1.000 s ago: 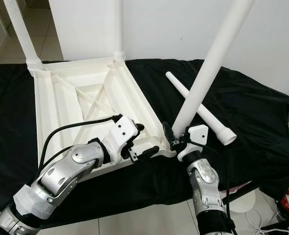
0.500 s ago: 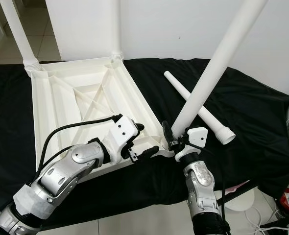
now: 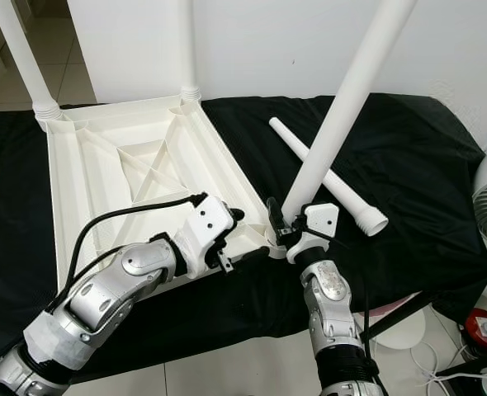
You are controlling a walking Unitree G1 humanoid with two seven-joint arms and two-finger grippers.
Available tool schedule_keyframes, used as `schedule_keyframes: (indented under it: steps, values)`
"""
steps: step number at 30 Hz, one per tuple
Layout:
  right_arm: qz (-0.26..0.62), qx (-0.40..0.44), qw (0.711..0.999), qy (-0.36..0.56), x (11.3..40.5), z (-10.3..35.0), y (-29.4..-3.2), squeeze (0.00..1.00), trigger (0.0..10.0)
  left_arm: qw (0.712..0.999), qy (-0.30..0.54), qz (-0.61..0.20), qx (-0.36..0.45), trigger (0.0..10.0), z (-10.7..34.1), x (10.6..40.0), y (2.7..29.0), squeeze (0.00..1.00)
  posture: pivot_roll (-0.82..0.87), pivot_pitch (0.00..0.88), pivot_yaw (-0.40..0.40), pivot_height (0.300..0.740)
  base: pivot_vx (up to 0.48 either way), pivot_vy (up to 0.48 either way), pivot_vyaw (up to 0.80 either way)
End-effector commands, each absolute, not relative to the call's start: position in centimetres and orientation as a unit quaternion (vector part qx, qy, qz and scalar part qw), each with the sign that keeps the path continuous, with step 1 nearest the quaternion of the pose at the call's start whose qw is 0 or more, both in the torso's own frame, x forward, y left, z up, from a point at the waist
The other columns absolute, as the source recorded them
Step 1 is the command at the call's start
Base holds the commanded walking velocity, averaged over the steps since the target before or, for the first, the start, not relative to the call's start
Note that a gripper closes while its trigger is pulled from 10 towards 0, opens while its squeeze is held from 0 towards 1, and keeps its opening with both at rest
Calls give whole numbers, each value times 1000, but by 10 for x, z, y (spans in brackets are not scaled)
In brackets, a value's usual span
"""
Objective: Building children table
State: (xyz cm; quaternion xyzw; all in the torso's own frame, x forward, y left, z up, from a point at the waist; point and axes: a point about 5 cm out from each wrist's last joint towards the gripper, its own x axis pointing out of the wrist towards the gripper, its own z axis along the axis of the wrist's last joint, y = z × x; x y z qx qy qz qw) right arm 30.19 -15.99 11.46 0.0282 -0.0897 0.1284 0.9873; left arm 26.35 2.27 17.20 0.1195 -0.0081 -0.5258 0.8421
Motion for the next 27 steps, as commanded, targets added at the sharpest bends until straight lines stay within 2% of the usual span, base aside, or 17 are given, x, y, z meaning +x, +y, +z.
schedule_keyframes:
  steps: [1,19,27]
  values:
    - [112,34,992,49,291,65,-161,0,10000,821,-9,-556,128,10000,173,259,19,0,45,93,-15,740,0,0,0]
    - [128,21,991,-15,309,102,-153,0,10000,821,-13,-555,131,10000,174,261,18,0,43,90,-14,740,0,0,0]
    - [65,12,997,-48,318,117,-147,0,10000,821,-13,-555,132,10000,174,261,18,0,44,89,-15,740,0,0,0]
